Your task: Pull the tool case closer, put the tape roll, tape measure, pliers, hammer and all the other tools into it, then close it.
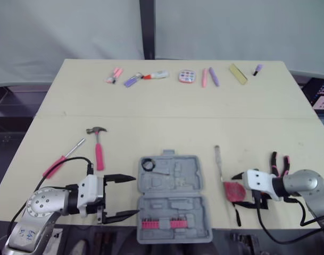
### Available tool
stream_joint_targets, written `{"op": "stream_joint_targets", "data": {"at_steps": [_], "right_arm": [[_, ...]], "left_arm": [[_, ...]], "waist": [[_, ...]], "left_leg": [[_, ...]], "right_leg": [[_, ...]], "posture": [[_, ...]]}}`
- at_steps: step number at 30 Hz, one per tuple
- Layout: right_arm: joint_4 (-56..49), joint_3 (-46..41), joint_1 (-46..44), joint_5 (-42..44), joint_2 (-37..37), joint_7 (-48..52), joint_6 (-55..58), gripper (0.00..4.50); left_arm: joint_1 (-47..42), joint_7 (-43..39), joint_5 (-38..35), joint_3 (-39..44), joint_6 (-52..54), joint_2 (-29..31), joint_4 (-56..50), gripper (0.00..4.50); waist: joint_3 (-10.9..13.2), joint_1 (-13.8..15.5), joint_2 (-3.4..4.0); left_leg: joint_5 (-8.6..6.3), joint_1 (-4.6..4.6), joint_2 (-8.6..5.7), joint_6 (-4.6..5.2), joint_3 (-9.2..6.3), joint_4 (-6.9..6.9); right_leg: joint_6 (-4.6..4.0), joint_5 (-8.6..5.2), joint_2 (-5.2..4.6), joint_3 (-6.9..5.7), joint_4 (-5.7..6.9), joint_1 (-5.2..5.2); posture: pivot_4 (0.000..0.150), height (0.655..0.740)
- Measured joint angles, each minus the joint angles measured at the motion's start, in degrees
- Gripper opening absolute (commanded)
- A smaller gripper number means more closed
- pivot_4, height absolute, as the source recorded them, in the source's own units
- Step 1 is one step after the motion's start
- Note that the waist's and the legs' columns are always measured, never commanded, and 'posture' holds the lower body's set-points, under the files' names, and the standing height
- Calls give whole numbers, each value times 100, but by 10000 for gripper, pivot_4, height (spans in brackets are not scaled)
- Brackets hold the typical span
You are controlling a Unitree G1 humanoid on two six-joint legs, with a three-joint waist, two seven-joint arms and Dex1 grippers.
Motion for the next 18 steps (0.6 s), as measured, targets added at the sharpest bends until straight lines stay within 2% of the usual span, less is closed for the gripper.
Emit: {"op": "stream_joint_targets", "data": {"at_steps": [2, 3, 12, 15, 18], "right_arm": [[-1, 0, 2, 2, 0, 11, 7, 31643], [-7, 0, 1, 3, -2, 15, 6, 29360], [-146, -36, 80, 20, -14, 10, 162, 29363], [-838, -188, 123, 259, -128, 8, 833, 29363], [-1532, -410, -264, 445, -513, 35, 1574, 29363]], "left_arm": [[31, -17, 10, 0, -88, -3, 87, 45000], [49, -18, 23, 0, -127, -3, 142, 45000], [159, -66, 42, 0, -355, -4, 190, 45000], [193, -87, 41, 2, -404, -7, 327, 45000], [-28, -37, 47, -9, -373, -42, 399, 45000]], "waist": [[0, -1, 0], [0, -2, 0], [0, 2, 0], [6, 2, 11], [10, -3, 19]], "left_leg": [[0, 0, 0, 0, 0, 0], [0, 0, 1, 0, 0, -1], [0, 0, 1, 0, 0, 0], [0, -2, 1, 0, 1, 1], [0, -1, 7, -1, 4, 4]], "right_leg": [[0, 0, 1, 0, 0, 0], [0, 0, 1, 0, 0, 0], [0, 0, 0, 1, 0, 0], [0, 0, 0, 0, 0, -2], [0, 0, 7, -2, 1, -2]], "posture": [[1500, 7400], [1500, 7400], [1500, 7400], [1500, 7400], [1500, 7400]]}}
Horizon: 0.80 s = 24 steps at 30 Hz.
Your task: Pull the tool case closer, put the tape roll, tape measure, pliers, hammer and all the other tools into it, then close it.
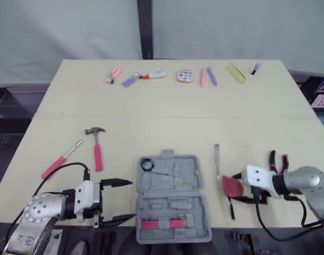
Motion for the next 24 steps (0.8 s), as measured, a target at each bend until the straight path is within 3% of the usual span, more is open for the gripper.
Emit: {"op": "stream_joint_targets", "data": {"at_steps": [5, 12, 17, 24], "right_arm": [[-779, 139, -709, 96, -390, 244, 1018, 29363], [-1413, 1344, -1898, -518, -736, 581, 2554, 29363], [-1594, 2060, -2697, -787, -498, 734, 3277, 29363], [-1653, 2472, -2972, -893, -373, 736, 3714, 29363]], "left_arm": [[-505, 259, -20, -4, 423, -48, 8, 45000], [-1155, 731, 26, -264, 1494, -35, -237, 45000], [-1521, 776, -106, -471, 2259, 43, -466, 45000], [-1534, 733, -109, -488, 2492, 44, -466, 45000]], "waist": [[0, 7, -1], [1, -2, -1], [1, -21, -1], [2, 1, -2]], "left_leg": [[-1, -5, -1, -2, -14, -5], [-1, -11, -9, -2, -11, -3], [-1, -16, -10, -2, -5, -6], [-1, -29, -15, -2, -6, 1]], "right_leg": [[0, 0, -4, 9, 2, -3], [0, 0, -32, 13, 12, -14], [0, 0, -33, 10, 14, -26], [0, 0, -35, 9, 27, -44]], "posture": [[1500, 7400], [1500, 7400], [1500, 7400], [1500, 7400]]}}
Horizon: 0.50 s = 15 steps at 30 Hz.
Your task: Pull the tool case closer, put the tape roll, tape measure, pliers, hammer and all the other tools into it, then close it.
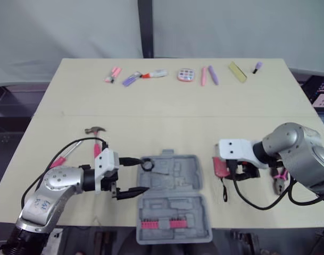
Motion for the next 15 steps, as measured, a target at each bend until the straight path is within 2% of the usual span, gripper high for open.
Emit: {"op": "stream_joint_targets", "data": {"at_steps": [2, 4, 6, 9, 15], "right_arm": [[105, 359, -449, -221, 471, -62, 337, 29363], [341, 1094, -1125, -568, 1433, -275, 842, 29363], [527, 1533, -1323, -673, 1920, -401, 1107, 29363], [852, 1777, -1537, -741, 2163, -557, 1387, 29363], [978, 1956, -1692, -747, 2403, -739, 1494, 29363]], "left_arm": [[132, -50, 12, 77, -142, -12, 69, 45000], [300, -168, 46, 131, -515, -106, 307, 45000], [423, -237, 109, 144, -807, -156, 475, 45000], [631, -273, 233, 192, -1097, -174, 755, 45000], [708, -244, 261, 231, -1338, -237, 884, 45000]], "waist": [[-2, -45, -4], [-4, -198, -11], [-3, -179, -12], [0, -141, -17], [5, -154, -27]], "left_leg": [[0, 3, 3, 0, 6, 0], [4, 3, 12, -8, 13, -10], [6, -6, 12, -12, 5, -8], [5, -8, -29, -12, -16, -3], [0, -16, -67, -1, -15, 7]], "right_leg": [[0, 0, -3, -2, 0, -1], [0, 0, 10, -10, 4, -25], [-1, -1, 17, -19, 51, -66], [-2, 0, -14, -14, 177, -132], [-2, 1, -40, -5, 179, -135]], "posture": [[1500, 7400], [1500, 7400], [1500, 7400], [1500, 7400], [1500, 7400]]}}
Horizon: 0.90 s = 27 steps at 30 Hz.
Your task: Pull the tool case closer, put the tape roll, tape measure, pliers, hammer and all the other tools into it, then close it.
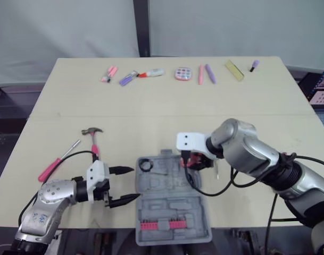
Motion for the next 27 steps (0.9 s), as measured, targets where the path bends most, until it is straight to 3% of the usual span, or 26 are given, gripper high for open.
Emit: {"op": "stream_joint_targets", "data": {"at_steps": [27], "right_arm": [[408, 1194, -609, -341, 180, 73, -551, 29363]], "left_arm": [[185, 337, 11, 35, 268, 22, -467, 45000]], "waist": [[0, -17, 0]], "left_leg": [[0, 0, 8, 0, 2, -5]], "right_leg": [[0, 0, 4, -1, 4, -10]], "posture": [[1500, 7400]]}}
